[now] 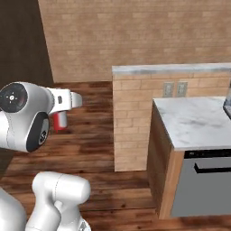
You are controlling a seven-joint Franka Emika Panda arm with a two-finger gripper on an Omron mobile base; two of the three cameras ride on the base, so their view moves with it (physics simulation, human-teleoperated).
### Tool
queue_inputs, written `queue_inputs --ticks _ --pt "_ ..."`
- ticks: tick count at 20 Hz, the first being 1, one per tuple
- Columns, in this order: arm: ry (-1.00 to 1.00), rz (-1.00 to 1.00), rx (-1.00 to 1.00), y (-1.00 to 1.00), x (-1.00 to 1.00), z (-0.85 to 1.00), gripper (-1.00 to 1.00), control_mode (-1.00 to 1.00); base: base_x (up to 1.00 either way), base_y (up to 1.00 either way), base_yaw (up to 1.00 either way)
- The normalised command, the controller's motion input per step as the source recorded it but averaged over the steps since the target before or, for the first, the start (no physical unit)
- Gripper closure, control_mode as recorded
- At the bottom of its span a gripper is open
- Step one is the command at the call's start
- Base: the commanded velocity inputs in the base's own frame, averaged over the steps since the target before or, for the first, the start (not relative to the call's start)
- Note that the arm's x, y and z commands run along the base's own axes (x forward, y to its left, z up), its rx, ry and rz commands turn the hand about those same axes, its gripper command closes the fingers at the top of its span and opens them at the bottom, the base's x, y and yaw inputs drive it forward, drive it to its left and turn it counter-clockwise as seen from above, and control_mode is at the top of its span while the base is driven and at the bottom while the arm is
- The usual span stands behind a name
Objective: Move the hot dog bun to the plate on the dining table and place the condiment next to that plate. Then navigate to the fridge and take the sausage and place it on the plate as well.
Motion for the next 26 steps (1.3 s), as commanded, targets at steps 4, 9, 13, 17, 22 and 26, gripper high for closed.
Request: queue_inputs --ticks 4,9,13,17,22,26 --pt "0.0 0.0 0.0 0.0 0.0 0.0 1.0 1.0 1.0 1.0 0.09" --pt "0.0 0.0 0.0 0.0 0.0 0.0 1.0 1.0 1.0 1.0 0.05" --pt "0.0 0.0 0.0 0.0 0.0 0.0 1.0 1.0 1.0 1.0 0.0" --pt "0.0 0.0 0.0 0.0 0.0 0.0 1.0 1.0 1.0 0.85 -0.04" --pt "0.0 0.0 0.0 0.0 0.0 0.0 1.0 1.0 1.0 0.62 -0.17" --pt "0.0 0.0 0.0 0.0 0.0 0.0 1.0 1.0 1.0 0.41 -0.3"
